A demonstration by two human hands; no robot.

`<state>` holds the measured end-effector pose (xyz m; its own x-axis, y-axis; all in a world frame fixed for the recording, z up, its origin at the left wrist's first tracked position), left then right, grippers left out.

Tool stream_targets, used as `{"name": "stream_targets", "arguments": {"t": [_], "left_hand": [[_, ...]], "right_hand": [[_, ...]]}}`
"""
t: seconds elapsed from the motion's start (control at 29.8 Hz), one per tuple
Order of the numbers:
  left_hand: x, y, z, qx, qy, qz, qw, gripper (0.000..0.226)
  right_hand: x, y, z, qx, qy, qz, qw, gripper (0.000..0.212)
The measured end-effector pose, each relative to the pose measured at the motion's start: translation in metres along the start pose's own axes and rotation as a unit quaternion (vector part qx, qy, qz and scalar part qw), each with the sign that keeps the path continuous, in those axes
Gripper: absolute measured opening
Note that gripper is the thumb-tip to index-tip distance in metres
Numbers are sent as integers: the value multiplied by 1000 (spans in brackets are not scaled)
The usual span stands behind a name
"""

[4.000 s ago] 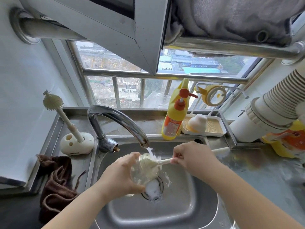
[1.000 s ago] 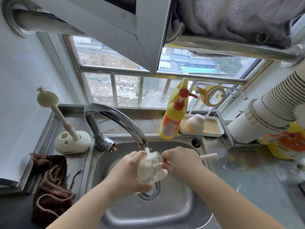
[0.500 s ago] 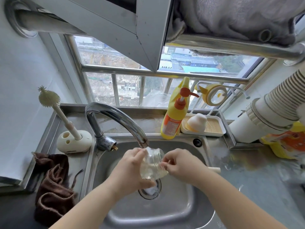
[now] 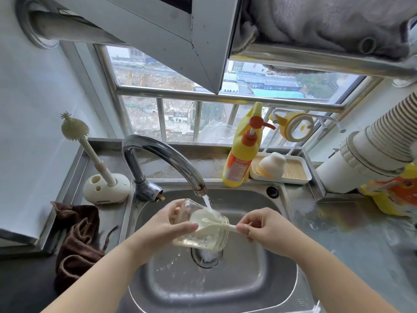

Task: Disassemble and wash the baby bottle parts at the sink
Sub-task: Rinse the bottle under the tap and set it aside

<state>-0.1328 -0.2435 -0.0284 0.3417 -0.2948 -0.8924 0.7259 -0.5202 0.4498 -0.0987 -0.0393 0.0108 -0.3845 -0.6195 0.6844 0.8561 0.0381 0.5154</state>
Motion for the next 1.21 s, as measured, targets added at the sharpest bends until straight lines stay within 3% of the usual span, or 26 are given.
{"name": "stream_targets", "arguments": {"t": [0.17,0.27,0.37,0.67,0.84,1.04,1.21], "left_hand": [[-10,5,5,-108,-115,-17,987,83],[-13,3,2,-145,-138,-28,979,98],[-16,-1,-10,-147,-153,-40,976,108],[-12,-12,-60,-137,-200,-80,967,91],[-9,-25,-97,-123,-223,-74,964,103],[-36,-49,-134,-119,-218,-90,965,78],[-81,-97,-166,-167,-162,-104,967,85]], "right_hand": [[-38,15,24,-57,173,-97,979,18],[-59,29,38,-101,207,-149,962,22],[-70,44,44,-152,174,-168,958,22],[-84,89,57,-258,72,-164,949,14],[-102,102,62,-254,16,-136,958,10],[-127,93,100,-269,-41,-116,955,9],[-144,78,156,-252,-45,-82,963,10]]}}
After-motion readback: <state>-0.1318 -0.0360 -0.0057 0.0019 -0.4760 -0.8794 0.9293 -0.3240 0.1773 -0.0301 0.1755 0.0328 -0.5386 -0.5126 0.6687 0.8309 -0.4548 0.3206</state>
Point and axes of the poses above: each hand's wrist, its own y-axis away from the middle knuckle, its own z-axis out of the back of the hand, x = y × z, the point moved 8 cm from there along -y, towards the middle knuckle, and after that the axes turned 6 degrees about -y, right-handed, at the moved point
